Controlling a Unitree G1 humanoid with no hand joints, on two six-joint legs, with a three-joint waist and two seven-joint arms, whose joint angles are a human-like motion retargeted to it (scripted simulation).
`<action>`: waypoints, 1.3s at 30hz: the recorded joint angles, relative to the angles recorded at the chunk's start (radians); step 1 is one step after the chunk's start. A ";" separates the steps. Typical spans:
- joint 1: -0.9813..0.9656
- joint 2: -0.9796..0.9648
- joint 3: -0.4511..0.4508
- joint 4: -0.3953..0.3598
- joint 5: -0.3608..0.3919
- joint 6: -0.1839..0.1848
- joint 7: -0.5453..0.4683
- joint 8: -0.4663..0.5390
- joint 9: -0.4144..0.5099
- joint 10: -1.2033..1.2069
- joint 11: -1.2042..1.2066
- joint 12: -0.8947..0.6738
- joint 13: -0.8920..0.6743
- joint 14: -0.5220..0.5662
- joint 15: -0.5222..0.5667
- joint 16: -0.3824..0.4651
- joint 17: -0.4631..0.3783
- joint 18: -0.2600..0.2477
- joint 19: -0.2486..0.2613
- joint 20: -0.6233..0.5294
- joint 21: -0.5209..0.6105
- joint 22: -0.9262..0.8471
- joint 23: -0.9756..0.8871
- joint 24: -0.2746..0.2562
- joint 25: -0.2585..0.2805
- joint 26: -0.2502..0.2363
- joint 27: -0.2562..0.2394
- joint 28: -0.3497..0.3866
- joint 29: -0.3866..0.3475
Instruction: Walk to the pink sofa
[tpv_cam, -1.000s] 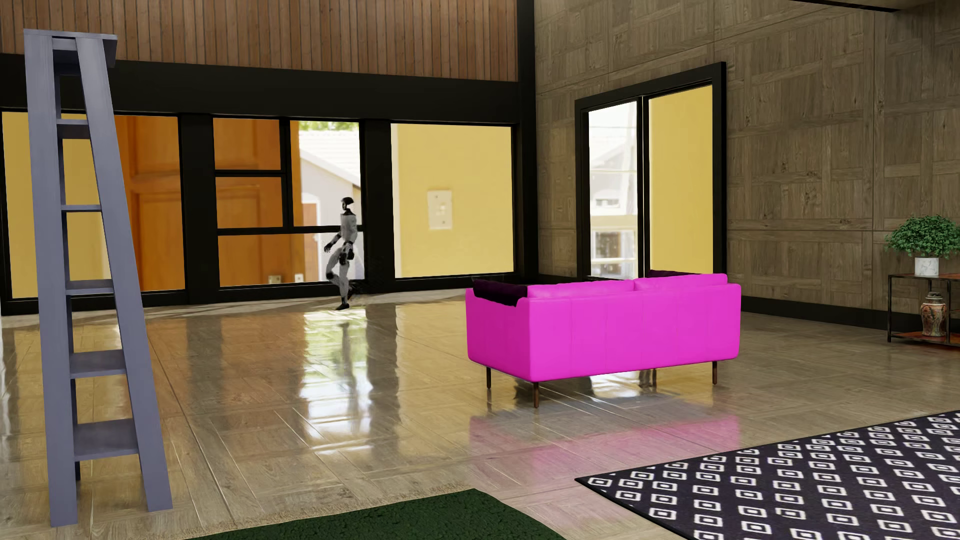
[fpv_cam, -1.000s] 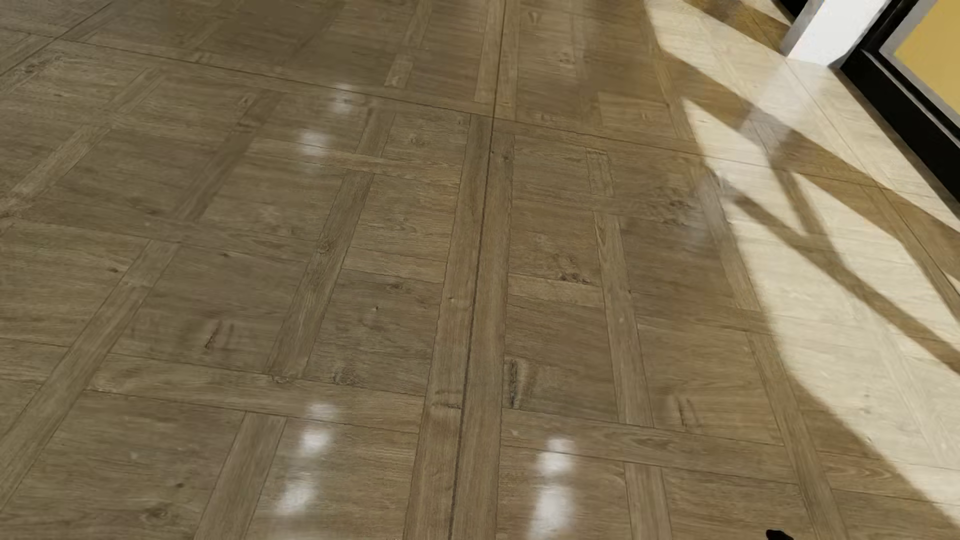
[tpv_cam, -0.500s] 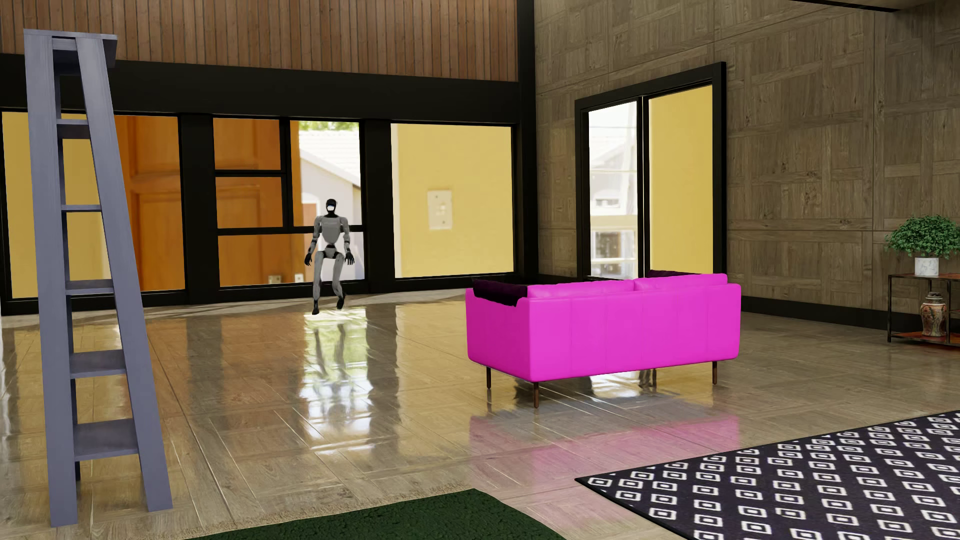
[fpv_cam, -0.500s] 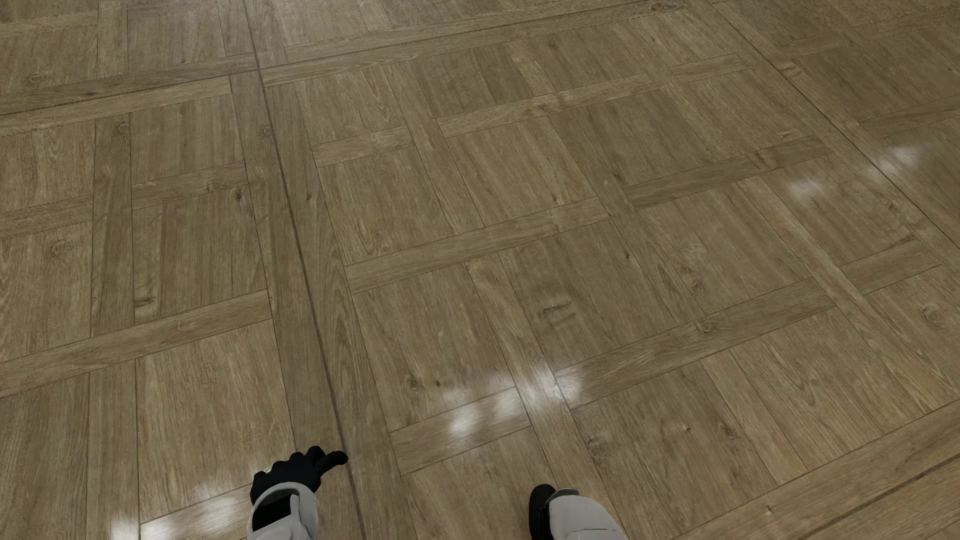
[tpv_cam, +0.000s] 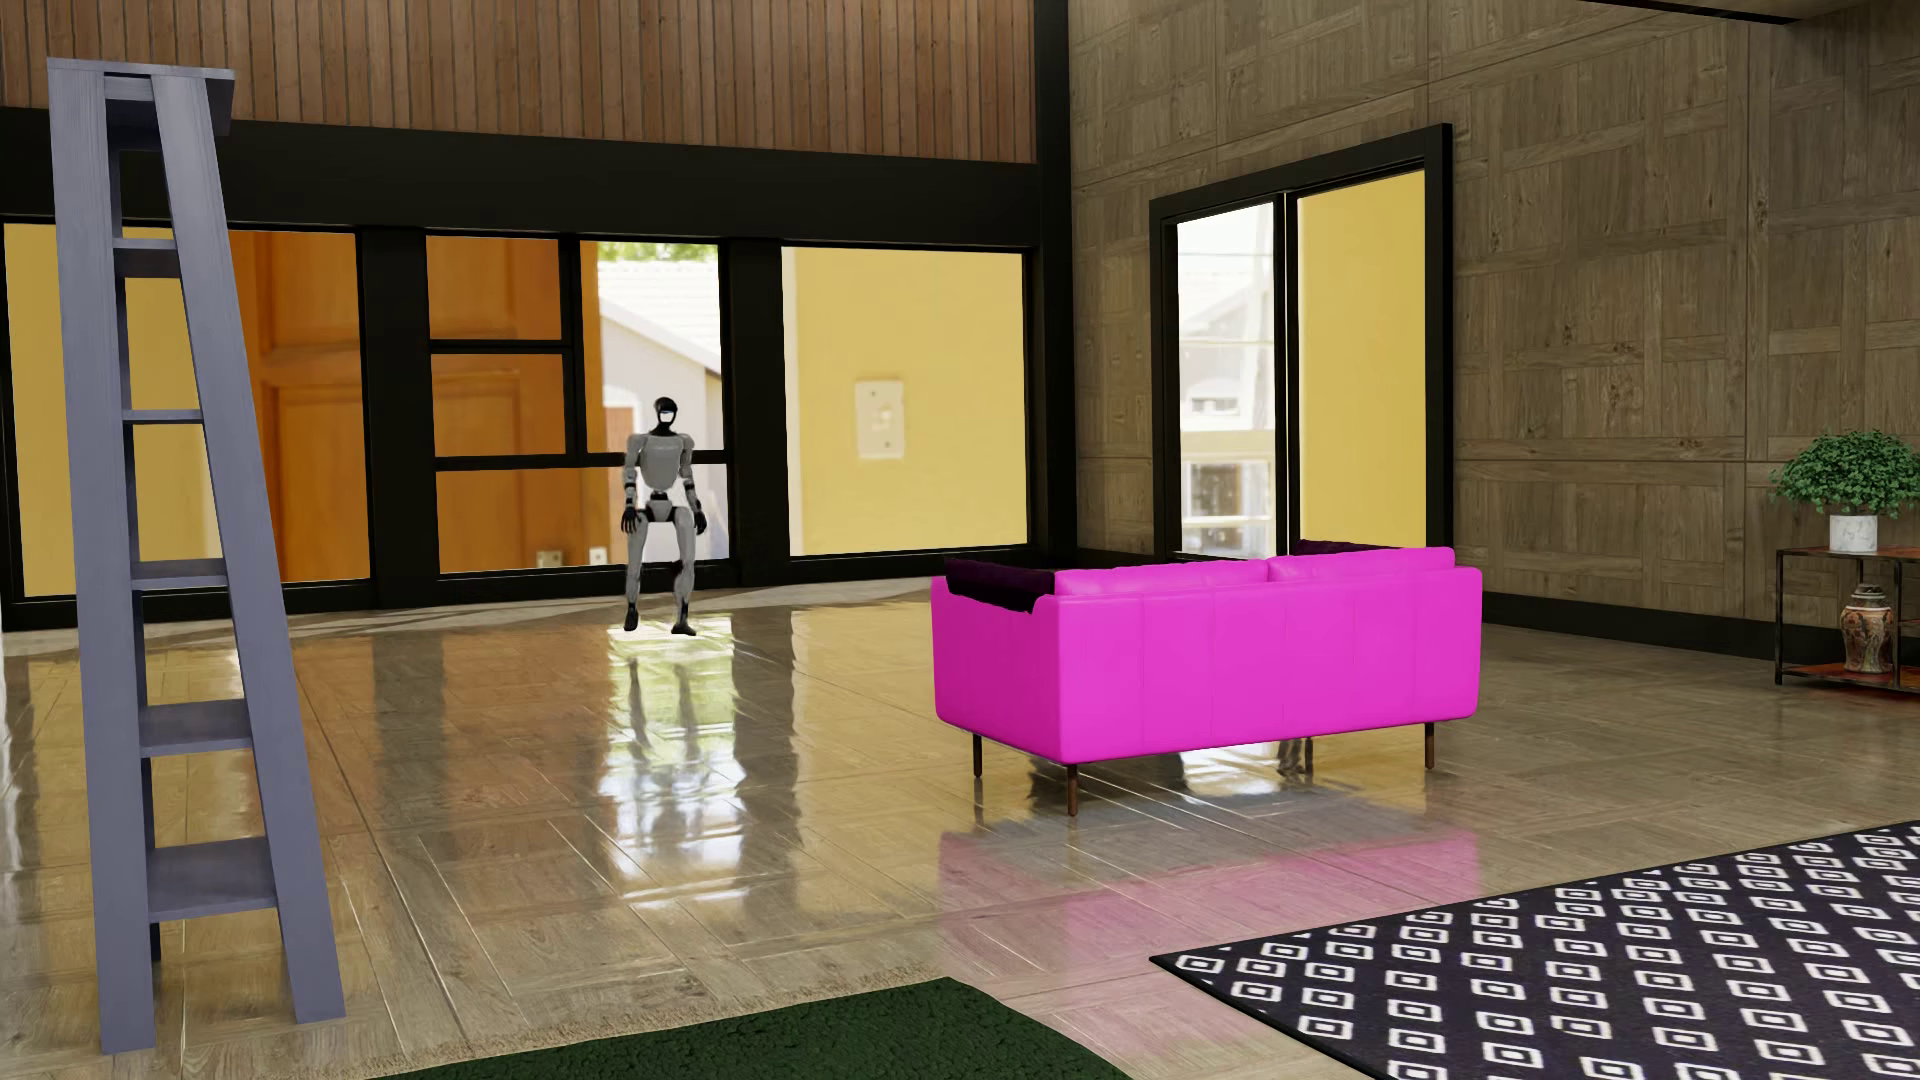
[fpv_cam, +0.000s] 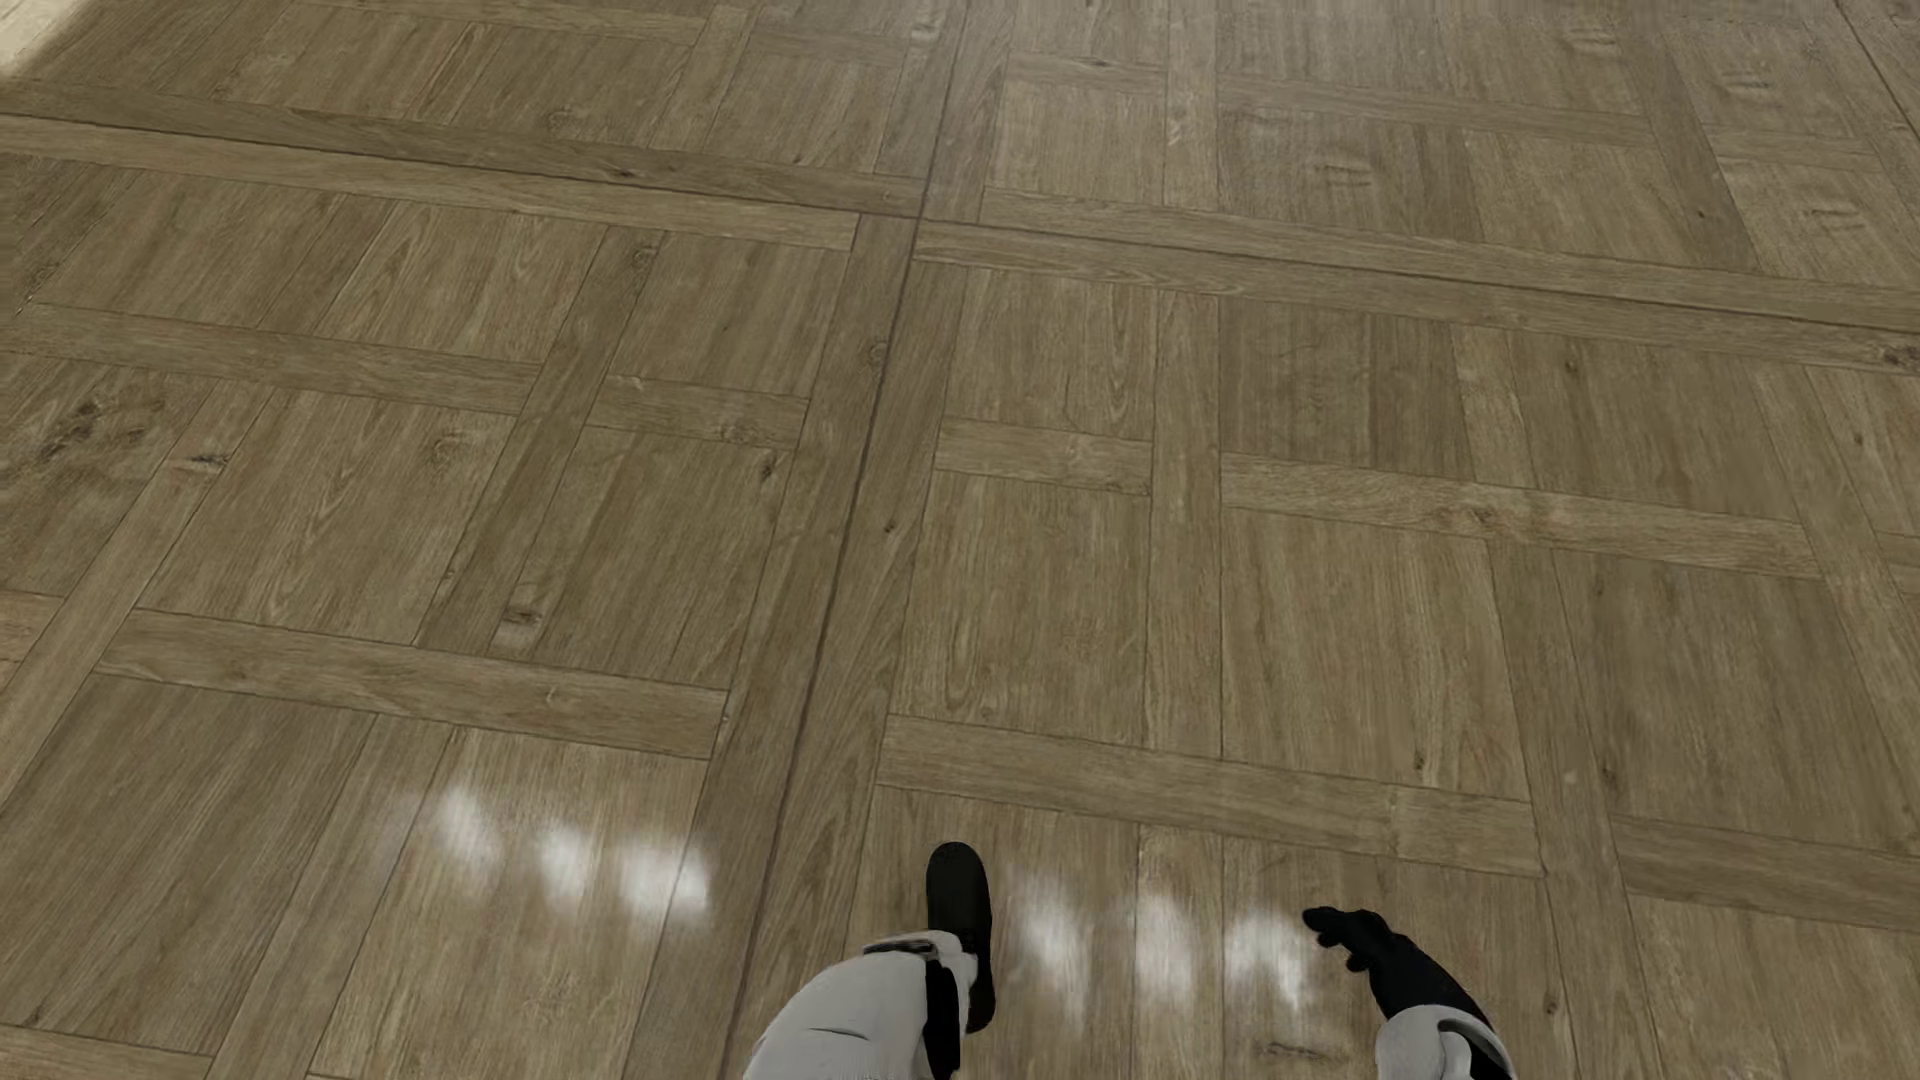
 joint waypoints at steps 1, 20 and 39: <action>0.006 -0.033 0.004 -0.006 -0.036 -0.015 0.014 0.006 0.003 0.071 0.137 -0.002 0.022 -0.001 0.107 -0.046 0.016 0.065 -0.024 0.045 -0.018 -0.035 0.006 -0.025 0.036 0.002 0.007 0.048 0.010; 0.593 -0.836 -0.144 0.011 0.049 -0.017 -0.137 0.172 -0.022 0.729 0.188 -0.374 0.338 -0.121 0.189 -0.010 0.132 -0.206 -0.222 -0.207 -0.065 -0.270 0.162 -0.178 -0.133 -0.134 0.077 0.252 0.131; 0.167 -0.311 -0.018 -0.032 -0.171 -0.058 -0.053 0.190 0.002 0.277 0.799 0.012 -0.014 -0.237 0.263 -0.120 0.025 -0.034 -0.140 0.098 0.079 0.004 0.074 0.074 -0.044 -0.022 -0.020 0.252 0.023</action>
